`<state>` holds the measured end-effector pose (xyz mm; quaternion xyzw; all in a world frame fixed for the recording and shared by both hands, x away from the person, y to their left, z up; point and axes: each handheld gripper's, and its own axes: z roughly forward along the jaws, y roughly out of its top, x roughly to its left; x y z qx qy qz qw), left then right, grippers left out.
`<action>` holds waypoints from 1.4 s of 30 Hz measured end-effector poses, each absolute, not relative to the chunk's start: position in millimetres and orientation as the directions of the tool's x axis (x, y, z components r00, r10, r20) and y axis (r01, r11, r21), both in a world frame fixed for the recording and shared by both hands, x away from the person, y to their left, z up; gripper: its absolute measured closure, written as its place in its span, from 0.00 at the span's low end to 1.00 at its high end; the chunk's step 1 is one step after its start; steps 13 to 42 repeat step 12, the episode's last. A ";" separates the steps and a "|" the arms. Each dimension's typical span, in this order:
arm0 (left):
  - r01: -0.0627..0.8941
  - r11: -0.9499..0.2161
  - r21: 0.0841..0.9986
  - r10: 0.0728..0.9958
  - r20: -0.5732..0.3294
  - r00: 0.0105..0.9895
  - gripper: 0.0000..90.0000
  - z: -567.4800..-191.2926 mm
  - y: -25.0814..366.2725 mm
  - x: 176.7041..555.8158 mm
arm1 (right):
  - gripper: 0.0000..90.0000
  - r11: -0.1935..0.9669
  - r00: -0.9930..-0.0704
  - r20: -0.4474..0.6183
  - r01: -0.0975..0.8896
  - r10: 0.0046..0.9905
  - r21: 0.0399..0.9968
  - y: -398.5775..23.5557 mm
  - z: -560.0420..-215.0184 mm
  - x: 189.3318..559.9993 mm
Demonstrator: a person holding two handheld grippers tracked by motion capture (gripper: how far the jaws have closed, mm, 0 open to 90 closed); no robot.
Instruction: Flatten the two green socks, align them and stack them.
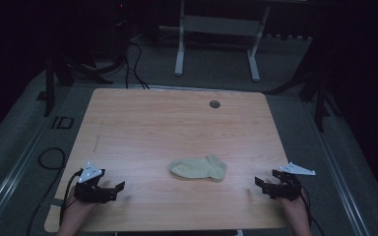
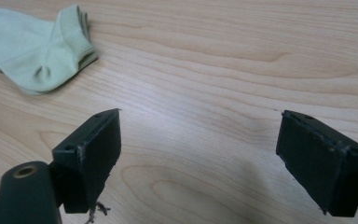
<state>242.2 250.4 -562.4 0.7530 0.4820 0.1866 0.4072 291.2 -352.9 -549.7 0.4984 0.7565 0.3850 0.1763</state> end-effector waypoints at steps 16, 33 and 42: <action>0.547 -0.192 0.815 0.887 -0.094 0.452 0.08 -566.2 254.0 236.0 | 0.15 0.163 -0.393 0.120 0.615 0.911 0.771 -363.4 -557.0 290.8; 0.547 -0.192 0.815 0.887 -0.094 0.452 0.08 -566.2 254.0 236.0 | 0.15 0.163 -0.393 0.120 0.615 0.911 0.771 -363.4 -557.0 290.8; 0.547 -0.192 0.815 0.887 -0.094 0.452 0.08 -566.2 254.0 236.0 | 0.15 0.163 -0.393 0.120 0.615 0.911 0.771 -363.4 -557.0 290.8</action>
